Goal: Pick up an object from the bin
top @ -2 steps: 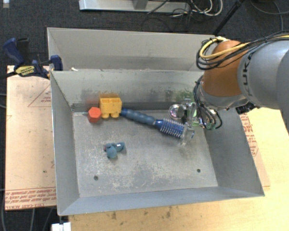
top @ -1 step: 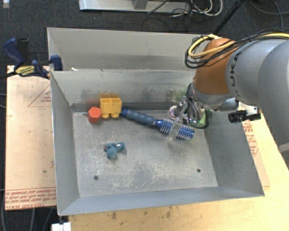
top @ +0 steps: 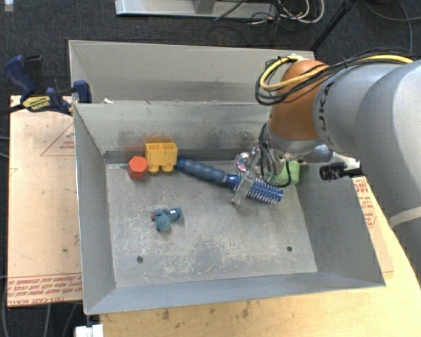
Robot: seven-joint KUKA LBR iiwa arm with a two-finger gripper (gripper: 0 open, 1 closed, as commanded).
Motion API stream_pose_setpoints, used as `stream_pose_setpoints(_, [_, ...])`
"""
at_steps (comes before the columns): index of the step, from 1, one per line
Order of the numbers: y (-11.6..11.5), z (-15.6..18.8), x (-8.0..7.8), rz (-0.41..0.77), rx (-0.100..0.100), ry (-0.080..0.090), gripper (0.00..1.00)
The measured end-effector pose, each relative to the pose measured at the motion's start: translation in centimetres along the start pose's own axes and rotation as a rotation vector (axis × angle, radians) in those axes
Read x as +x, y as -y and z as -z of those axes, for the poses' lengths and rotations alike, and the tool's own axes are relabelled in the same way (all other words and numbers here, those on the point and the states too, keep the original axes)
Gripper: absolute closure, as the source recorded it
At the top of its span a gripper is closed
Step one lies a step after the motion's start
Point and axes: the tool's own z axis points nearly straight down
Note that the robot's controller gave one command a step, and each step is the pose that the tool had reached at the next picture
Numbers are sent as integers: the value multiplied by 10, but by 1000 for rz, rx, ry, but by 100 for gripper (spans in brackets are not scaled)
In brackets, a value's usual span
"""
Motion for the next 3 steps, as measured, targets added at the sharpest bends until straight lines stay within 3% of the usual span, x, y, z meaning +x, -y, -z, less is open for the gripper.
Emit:
stream_pose_setpoints(1, [-1, 2, -2, 3, -2, 5, 0])
stream_pose_setpoints(2, [-1, 2, -1, 4, 0, 3, 100])
stream_pose_setpoints(3, [-2, 67, -4, 6, 1, -6, 100])
